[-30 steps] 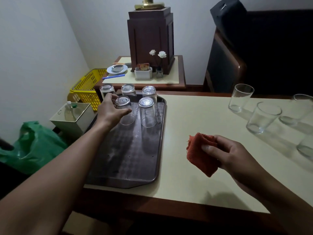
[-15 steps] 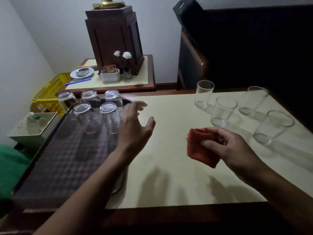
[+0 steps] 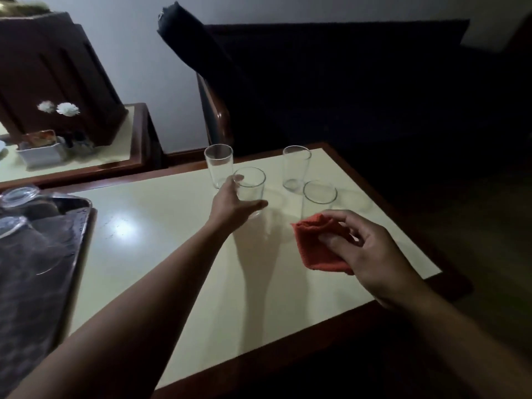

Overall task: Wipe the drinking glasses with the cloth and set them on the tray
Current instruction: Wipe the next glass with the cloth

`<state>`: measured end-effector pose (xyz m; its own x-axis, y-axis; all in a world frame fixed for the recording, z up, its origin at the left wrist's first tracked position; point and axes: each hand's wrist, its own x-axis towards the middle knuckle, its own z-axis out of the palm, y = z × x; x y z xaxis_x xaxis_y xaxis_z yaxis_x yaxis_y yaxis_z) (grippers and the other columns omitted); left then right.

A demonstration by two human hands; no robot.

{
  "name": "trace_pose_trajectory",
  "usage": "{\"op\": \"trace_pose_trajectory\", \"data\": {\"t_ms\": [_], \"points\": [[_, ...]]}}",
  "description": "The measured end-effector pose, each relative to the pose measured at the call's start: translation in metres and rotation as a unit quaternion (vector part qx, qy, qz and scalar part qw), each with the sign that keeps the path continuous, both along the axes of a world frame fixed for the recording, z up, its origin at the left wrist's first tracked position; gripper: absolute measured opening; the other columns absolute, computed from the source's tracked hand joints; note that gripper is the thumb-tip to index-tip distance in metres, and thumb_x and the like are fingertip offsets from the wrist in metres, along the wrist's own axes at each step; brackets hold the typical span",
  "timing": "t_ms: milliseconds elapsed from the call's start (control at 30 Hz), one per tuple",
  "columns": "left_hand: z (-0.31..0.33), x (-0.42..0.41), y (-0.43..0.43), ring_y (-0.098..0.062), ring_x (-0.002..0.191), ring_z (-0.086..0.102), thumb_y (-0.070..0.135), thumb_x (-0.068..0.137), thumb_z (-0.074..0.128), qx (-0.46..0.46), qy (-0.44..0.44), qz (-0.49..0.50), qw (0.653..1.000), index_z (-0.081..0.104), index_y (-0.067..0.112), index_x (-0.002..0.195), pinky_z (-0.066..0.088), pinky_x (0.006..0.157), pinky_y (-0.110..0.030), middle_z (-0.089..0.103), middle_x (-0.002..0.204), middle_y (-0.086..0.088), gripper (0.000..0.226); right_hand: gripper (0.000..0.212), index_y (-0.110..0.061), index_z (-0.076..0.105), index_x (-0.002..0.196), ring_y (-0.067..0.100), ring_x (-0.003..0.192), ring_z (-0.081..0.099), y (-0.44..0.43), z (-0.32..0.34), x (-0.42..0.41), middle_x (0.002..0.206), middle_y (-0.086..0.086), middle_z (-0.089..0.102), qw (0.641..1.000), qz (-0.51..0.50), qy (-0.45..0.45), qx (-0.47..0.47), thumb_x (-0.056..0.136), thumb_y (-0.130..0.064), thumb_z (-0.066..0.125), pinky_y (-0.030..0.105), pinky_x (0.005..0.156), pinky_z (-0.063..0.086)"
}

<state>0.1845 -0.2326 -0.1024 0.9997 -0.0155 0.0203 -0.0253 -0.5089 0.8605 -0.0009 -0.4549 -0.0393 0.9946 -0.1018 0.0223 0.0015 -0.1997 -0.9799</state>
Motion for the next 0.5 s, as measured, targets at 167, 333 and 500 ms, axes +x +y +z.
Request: {"op": "trace_pose_trajectory", "data": {"t_ms": [167,333,500], "points": [[-0.003,-0.030,-0.005,-0.017,0.111,0.062,0.027,0.074,0.092,-0.008,-0.042,-0.037,0.998,0.059,0.019,0.121,0.044,0.078,-0.011,0.065,0.117,0.003,0.058,0.040,-0.044,0.075,0.117,0.001,0.101,0.074,-0.009,0.006,-0.006,0.107,-0.020,0.077,1.000,-0.003,-0.012,-0.002,0.101,-0.008,0.067,0.019,0.076,0.061],[0.016,-0.103,0.015,0.004,0.103,0.056,0.034,0.071,0.093,0.072,-0.107,-0.126,0.984,0.058,0.030,0.125,0.038,0.082,-0.003,0.063,0.116,0.013,0.064,0.034,-0.034,0.061,0.127,0.011,0.106,0.074,0.014,0.023,0.003,0.120,-0.010,0.071,0.994,-0.059,-0.093,-0.027,0.099,-0.021,0.073,0.030,0.079,0.066],[0.049,-0.155,0.049,0.004,0.107,0.060,0.046,0.067,0.094,0.017,-0.121,-0.121,0.985,0.050,0.058,0.126,0.053,0.086,-0.012,0.059,0.115,0.013,0.075,0.030,-0.024,0.062,0.119,0.006,0.103,0.071,0.069,0.029,0.000,0.118,-0.008,0.068,0.966,-0.012,-0.200,-0.165,0.094,-0.027,0.079,0.021,0.078,0.064]]}}
